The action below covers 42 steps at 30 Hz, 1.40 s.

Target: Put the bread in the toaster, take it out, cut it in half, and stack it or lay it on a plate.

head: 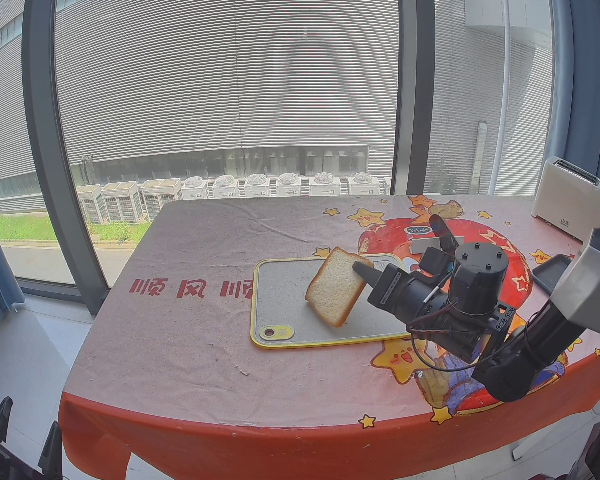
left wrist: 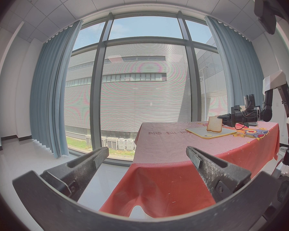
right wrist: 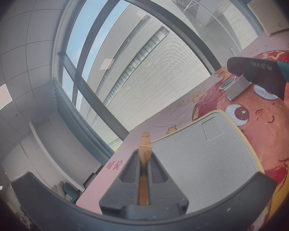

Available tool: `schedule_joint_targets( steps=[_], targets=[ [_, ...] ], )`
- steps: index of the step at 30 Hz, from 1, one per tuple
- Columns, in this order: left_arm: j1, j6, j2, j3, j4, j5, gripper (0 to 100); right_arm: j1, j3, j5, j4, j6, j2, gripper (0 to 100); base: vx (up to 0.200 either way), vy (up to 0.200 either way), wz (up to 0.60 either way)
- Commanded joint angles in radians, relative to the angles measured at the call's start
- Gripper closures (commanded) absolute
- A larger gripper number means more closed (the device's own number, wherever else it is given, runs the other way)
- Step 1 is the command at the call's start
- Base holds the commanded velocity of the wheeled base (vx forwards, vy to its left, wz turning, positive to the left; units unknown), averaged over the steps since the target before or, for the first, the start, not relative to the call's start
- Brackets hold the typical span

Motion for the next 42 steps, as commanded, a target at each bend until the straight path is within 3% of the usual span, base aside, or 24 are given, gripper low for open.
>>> schedule_joint_targets(
  steps=[1,42],
  targets=[
    [0.0,0.0,-0.013,0.018,0.0,0.0,0,0.002,-0.004,0.0,-0.001,0.0,0.014,100,0.0,0.0,0.0],
    [0.0,0.001,-0.013,0.018,0.0,0.0,0,0.0,-0.005,-0.006,0.0,-0.008,0.017,100,0.0,0.0,0.0]
  ],
)
